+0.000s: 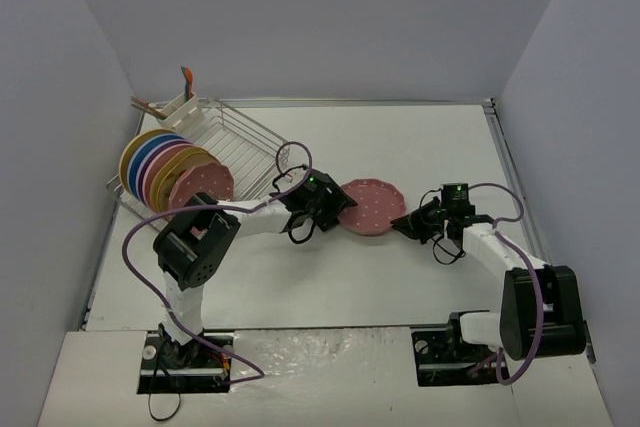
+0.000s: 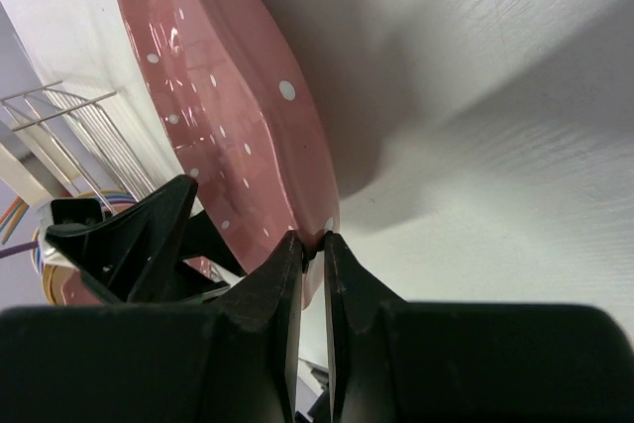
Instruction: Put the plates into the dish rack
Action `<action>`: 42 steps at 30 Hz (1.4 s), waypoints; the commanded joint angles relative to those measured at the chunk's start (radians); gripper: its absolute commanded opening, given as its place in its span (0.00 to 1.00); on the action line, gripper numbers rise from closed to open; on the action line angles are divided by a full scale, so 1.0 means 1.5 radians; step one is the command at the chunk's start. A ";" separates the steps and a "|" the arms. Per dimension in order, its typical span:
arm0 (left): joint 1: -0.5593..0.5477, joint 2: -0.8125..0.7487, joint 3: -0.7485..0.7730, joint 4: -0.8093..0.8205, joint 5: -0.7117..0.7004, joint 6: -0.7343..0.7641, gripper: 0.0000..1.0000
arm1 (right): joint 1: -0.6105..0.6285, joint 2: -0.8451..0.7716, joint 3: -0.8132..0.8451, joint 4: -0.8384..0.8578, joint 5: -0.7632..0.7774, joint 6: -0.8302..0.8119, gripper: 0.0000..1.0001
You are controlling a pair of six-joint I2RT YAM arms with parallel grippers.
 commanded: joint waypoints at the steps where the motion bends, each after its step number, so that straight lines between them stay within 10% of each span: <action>1: -0.010 -0.015 -0.005 0.098 -0.001 -0.054 0.44 | 0.006 -0.037 0.012 0.073 -0.081 0.017 0.00; 9: -0.011 -0.034 -0.039 0.152 -0.004 -0.071 0.04 | 0.006 -0.053 0.005 0.070 -0.079 -0.001 0.07; 16: -0.012 -0.080 -0.041 0.148 -0.015 -0.044 0.00 | 0.005 -0.078 0.030 0.013 -0.039 -0.060 0.62; 23: -0.011 -0.124 -0.035 0.121 -0.036 0.003 0.00 | 0.005 -0.096 0.053 -0.066 0.007 -0.140 0.94; 42: -0.011 -0.371 0.093 -0.177 -0.126 0.443 0.00 | -0.008 -0.163 0.288 -0.234 0.142 -0.373 0.99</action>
